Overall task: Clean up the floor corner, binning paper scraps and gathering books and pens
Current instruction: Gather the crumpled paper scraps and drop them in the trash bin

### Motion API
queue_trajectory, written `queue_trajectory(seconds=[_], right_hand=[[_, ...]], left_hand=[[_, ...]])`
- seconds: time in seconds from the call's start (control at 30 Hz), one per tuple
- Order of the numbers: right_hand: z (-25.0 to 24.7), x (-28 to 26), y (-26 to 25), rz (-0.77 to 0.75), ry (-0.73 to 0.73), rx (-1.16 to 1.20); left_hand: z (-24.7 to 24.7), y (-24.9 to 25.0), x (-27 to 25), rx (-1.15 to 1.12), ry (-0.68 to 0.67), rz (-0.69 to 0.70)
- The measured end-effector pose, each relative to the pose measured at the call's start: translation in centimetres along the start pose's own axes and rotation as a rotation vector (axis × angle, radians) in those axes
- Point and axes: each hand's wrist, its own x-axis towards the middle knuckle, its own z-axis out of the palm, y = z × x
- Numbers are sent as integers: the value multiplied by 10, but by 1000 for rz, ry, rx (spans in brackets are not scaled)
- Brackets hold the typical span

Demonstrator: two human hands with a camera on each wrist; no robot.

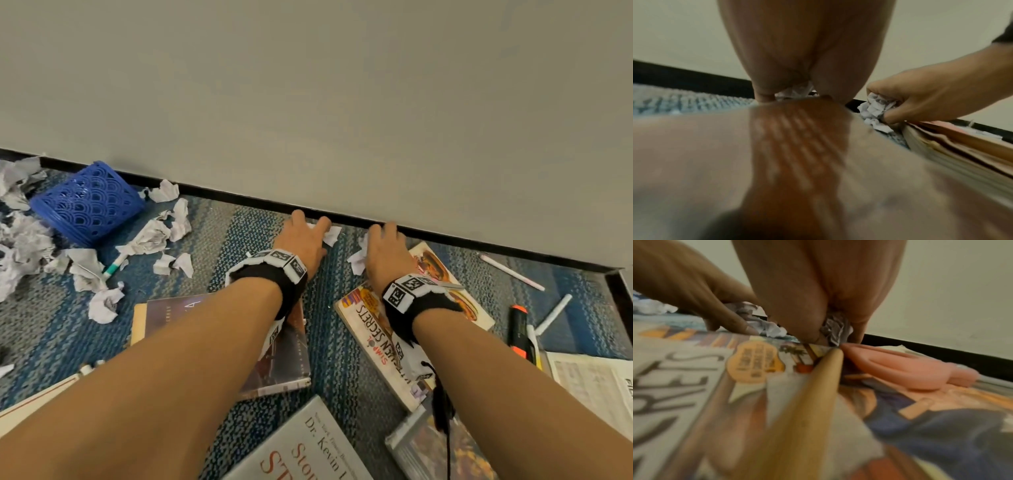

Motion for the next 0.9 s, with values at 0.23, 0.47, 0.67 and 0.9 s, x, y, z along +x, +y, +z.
queue_trajectory(seconds=[0.23, 0.47, 0.67, 0.9], right_hand=[[-4, -8, -1, -123, -6, 188], [-11, -11, 7, -35, -2, 304], [-11, -11, 5, -216, -260, -53], [-31, -6, 2, -129, -76, 321]], left_hand=[[6, -4, -11, 29, 20, -126], [-13, -20, -8, -143, 37, -219], [-12, -33, -18, -59, 107, -301], [-18, -62, -35, -39, -26, -201]])
